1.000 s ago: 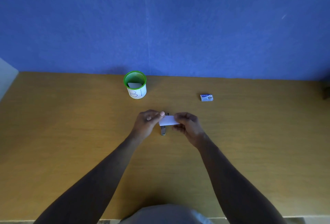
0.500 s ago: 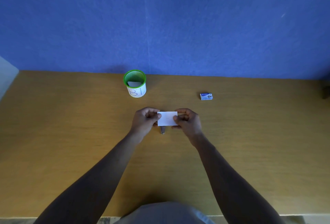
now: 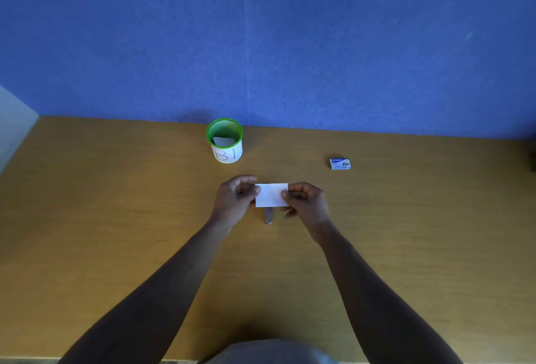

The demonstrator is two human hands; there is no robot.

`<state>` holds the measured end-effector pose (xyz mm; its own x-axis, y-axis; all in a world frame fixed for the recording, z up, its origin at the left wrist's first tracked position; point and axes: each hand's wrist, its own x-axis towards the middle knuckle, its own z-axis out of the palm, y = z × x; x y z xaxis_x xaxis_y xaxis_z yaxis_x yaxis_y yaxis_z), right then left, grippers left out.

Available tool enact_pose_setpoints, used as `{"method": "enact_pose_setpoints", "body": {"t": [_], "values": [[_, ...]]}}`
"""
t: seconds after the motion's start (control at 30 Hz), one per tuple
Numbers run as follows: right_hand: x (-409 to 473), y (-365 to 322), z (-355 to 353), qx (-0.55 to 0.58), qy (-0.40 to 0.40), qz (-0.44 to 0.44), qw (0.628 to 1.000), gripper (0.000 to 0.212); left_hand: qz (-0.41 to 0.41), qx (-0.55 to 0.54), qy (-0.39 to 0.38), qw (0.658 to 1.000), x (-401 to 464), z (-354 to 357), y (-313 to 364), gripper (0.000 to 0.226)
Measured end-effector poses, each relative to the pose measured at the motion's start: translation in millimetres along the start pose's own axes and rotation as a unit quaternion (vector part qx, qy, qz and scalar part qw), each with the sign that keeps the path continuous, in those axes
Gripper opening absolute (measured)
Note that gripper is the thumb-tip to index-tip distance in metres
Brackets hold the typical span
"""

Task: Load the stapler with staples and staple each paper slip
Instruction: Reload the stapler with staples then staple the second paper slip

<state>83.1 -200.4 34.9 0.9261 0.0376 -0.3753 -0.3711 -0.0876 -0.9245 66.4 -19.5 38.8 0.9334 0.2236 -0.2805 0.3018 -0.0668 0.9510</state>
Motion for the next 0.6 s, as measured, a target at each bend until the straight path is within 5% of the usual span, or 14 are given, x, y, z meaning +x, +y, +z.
{"method": "enact_pose_setpoints", "body": {"t": [0.23,0.4,0.6], "values": [[29,-34,22,-0.020,0.060,-0.032,0.997,0.005,0.086,0.043,0.099,0.990,25,-26,15,0.023],[60,-75,46,-0.109,0.102,-0.087,0.985,0.005,0.211,0.205,0.176,0.939,56,-51,31,0.051],[90,-111,82,-0.273,0.088,-0.167,0.943,0.009,0.150,0.301,0.119,0.934,94,-59,35,0.092]]}}
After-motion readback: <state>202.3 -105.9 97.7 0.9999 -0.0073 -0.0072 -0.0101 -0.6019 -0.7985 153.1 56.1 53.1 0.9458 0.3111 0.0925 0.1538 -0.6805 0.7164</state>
